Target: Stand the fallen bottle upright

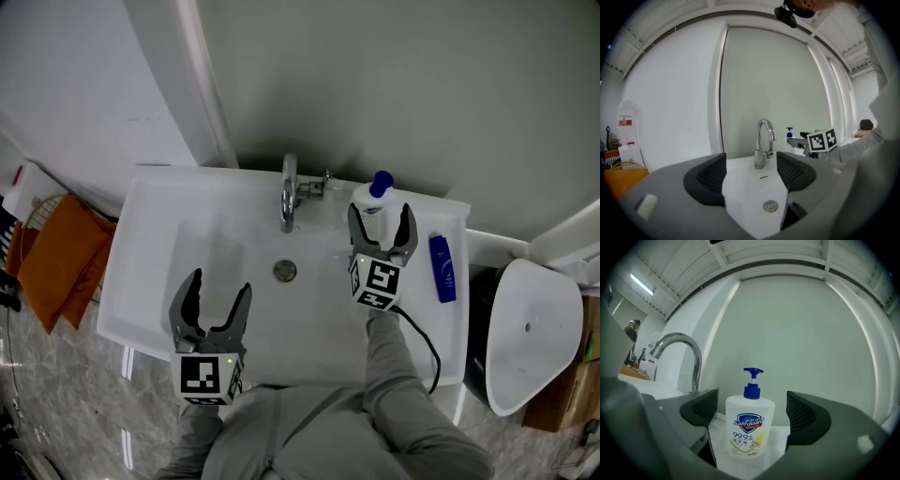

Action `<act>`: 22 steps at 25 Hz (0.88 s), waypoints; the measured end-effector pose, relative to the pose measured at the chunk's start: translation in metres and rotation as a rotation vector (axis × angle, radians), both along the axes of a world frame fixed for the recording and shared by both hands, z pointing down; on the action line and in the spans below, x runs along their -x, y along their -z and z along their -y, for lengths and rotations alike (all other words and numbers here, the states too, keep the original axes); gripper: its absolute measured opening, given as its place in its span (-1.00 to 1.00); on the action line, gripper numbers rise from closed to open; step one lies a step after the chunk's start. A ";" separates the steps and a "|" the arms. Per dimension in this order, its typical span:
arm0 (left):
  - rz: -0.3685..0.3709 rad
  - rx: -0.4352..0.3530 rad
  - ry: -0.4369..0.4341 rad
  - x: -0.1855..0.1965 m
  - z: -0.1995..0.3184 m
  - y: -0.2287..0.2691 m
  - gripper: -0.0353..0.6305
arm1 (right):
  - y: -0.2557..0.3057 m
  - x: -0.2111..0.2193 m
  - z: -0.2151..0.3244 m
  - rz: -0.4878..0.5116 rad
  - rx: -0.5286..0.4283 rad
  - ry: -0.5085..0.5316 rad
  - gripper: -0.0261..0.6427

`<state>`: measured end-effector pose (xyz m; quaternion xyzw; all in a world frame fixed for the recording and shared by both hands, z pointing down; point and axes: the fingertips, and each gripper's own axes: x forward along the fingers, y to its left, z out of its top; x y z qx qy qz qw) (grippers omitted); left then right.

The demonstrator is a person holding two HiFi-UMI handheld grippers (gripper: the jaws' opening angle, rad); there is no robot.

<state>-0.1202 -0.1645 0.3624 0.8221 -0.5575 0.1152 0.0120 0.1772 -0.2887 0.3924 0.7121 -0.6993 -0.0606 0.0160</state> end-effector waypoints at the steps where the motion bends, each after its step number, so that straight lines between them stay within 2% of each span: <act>1: -0.001 -0.002 -0.006 -0.001 -0.002 0.001 0.23 | 0.002 0.000 -0.006 -0.002 0.001 0.003 0.38; 6: -0.031 -0.018 -0.042 -0.007 -0.011 0.002 0.23 | 0.010 -0.004 -0.039 -0.016 0.003 0.007 0.38; 11: -0.036 -0.019 -0.112 -0.022 -0.018 0.001 0.23 | 0.008 -0.011 -0.077 0.052 0.019 -0.009 0.38; 22: -0.097 0.025 -0.306 -0.073 -0.025 -0.017 0.23 | -0.007 -0.046 -0.160 0.039 0.091 -0.145 0.38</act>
